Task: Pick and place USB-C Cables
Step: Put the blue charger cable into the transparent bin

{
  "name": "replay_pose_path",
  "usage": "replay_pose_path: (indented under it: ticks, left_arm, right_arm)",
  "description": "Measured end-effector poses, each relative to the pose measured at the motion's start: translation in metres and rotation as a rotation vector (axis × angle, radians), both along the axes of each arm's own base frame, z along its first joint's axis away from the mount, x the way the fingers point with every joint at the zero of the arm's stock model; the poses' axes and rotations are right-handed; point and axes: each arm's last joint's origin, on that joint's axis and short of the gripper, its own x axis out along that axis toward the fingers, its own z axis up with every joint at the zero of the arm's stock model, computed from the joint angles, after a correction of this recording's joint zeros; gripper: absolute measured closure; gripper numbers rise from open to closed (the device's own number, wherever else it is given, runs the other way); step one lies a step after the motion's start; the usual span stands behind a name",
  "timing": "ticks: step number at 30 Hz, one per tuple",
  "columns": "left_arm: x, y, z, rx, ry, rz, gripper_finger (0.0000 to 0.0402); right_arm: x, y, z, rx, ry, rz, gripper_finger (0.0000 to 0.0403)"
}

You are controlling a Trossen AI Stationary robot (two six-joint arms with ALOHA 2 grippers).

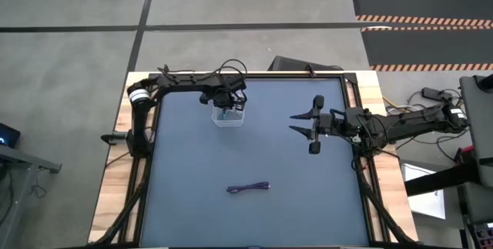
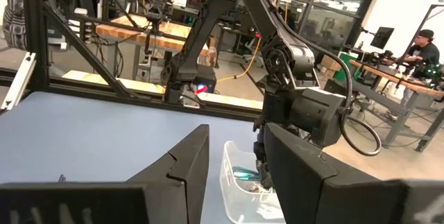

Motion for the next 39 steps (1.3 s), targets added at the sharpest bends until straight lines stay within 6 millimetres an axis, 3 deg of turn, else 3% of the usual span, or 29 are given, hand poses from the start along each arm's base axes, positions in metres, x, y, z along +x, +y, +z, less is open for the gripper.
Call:
replay_pose_path:
  ticks: [39]
  left_arm:
    - [0.0004,-0.0005,-0.0002,-0.025,-0.01,-0.024,0.0368]
  right_arm:
    - [0.0,0.0,0.0,0.0,0.0,0.0,0.0273]
